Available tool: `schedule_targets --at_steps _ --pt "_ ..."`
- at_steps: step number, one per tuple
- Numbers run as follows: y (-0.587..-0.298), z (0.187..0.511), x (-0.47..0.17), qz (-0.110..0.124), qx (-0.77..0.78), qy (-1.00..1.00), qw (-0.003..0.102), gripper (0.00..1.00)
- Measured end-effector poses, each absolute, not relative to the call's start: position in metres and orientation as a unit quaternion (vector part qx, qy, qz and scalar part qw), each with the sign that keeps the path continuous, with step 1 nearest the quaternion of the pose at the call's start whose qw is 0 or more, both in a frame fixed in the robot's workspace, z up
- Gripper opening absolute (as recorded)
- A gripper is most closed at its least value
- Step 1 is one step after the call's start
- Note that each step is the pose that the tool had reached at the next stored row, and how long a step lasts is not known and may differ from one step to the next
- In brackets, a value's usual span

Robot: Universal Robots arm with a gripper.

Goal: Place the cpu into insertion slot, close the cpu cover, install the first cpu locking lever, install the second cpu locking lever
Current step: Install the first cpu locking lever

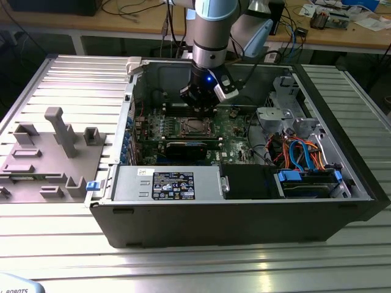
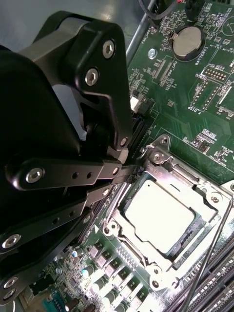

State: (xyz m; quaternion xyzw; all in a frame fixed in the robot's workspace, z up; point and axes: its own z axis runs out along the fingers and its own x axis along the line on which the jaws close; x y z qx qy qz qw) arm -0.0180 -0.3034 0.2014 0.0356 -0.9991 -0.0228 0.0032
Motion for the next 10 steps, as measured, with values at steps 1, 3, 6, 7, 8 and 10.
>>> schedule_targets --at_steps 1,3,6,7,8,10 --pt "-0.3033 0.2013 -0.0180 -0.023 0.036 -0.999 0.003 0.11" --pt "-0.3031 0.2013 -0.0179 -0.024 0.036 -0.999 0.003 0.11" --pt "-0.3029 0.2053 -0.0179 -0.024 0.036 -0.999 0.003 0.11" --pt "-0.3030 0.2069 -0.0179 -0.024 0.036 -0.999 0.003 0.11" --pt "-0.3030 0.2084 -0.0179 -0.024 0.036 -0.999 0.003 0.11" --pt "-0.3056 0.2088 -0.0179 -0.024 0.036 -0.999 0.003 0.11"
